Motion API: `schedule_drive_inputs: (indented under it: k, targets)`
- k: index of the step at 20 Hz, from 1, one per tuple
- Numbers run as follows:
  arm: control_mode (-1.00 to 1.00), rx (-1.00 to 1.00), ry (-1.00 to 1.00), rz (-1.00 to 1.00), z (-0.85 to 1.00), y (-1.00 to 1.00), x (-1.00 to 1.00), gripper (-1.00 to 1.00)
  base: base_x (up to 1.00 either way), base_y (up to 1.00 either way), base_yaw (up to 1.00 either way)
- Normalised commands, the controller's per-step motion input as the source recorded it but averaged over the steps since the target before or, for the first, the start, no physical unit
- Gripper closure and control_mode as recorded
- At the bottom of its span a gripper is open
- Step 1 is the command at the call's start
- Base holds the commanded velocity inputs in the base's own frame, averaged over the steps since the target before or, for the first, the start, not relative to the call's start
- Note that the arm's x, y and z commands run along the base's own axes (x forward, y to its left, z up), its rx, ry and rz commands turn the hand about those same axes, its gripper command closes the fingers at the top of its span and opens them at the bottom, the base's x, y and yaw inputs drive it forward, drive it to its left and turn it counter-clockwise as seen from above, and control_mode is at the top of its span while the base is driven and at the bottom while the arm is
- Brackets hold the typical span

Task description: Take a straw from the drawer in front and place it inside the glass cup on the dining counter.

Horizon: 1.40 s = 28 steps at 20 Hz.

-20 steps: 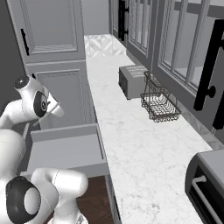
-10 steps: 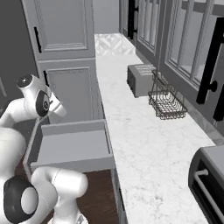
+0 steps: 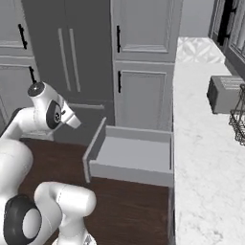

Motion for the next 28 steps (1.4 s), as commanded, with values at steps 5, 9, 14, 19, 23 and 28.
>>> schedule_drive_inputs:
  k: [5,9,14,19,23,28]
  targets:
    - [1.00,0.00,0.00,0.00,0.00,0.00,0.00,1.00,-0.15,0.67,0.74]
    - [1.00,0.00,0.00,0.00,0.00,0.00,0.00,1.00,-0.10,0.71,0.75]
    - [1.00,0.00,0.00,0.00,0.00,0.00,0.00,1.00,-0.10,0.68,0.76]
    - [1.00,0.00,0.00,0.00,0.00,0.00,0.00,1.00,-0.09,0.63,0.77]
    - [1.00,0.00,0.00,0.00,0.00,0.00,0.00,1.00,-0.11,0.61,0.77]
    - [1.00,0.00,0.00,0.00,0.00,0.00,0.00,1.00,-0.09,0.65,0.76]
